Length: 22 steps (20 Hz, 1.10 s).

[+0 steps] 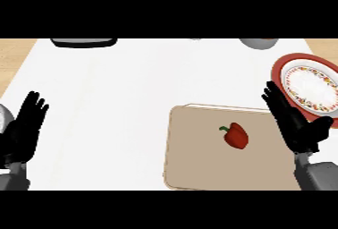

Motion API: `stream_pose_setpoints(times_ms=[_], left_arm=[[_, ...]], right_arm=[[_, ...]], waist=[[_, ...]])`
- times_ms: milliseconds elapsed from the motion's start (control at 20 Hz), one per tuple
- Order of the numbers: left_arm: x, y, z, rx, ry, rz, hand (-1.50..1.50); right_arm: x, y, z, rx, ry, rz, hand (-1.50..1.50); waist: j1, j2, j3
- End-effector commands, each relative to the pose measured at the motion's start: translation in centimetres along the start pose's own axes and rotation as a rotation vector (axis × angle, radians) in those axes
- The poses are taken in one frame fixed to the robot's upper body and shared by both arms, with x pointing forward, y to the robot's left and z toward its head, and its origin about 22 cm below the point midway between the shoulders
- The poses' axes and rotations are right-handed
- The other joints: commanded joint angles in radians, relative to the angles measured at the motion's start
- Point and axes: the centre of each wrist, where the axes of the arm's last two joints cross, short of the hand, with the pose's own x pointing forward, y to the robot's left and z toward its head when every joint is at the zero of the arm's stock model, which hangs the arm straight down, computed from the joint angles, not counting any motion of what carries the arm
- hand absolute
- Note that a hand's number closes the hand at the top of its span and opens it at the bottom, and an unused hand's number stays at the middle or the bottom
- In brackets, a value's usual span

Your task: Pick the bell pepper from the tray and place it in the plate

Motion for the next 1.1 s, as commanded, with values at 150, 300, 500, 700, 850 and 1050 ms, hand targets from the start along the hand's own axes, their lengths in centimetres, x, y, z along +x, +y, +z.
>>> stream_pose_setpoints(times_ms=[150, 300, 500, 700, 850, 1050], left_arm=[[-3.6, -5.5, 2.0, -0.154, 0.171, -0.032, 0.0], [-3.7, -6.2, 2.0, -0.221, 0.217, -0.017, 0.0], [-3.5, -11.4, 3.2, -0.347, 0.254, -0.016, 0.0], [-4.1, -13.0, 4.0, -0.309, 0.284, -0.011, 0.0], [-2.4, -10.8, 2.4, -0.3, 0.262, -0.03, 0.0], [-3.7, -12.5, 3.9, -0.297, 0.29, -0.018, 0.0]], right_arm=[[9.5, -0.3, -5.4, 0.369, -0.335, 0.025, 1.5], [16.1, -3.6, -5.3, 0.346, -0.457, 0.592, 1.5], [8.9, -6.8, -8.6, 0.167, -0.504, 0.19, -1.5], [5.4, -7.9, -8.9, 0.303, -0.556, 0.096, -1.5], [6.3, -9.7, -10.0, 0.366, -0.553, 0.173, -1.5], [11.1, -12.0, -10.1, 0.482, -0.493, 0.401, -1.5]], waist=[[0.047, 0.02, -0.001], [0.052, 0.005, -0.026], [0.066, 0.033, 0.002], [0.047, 0.023, -0.001], [0.04, 0.018, -0.002], [0.034, 0.016, -0.003]])
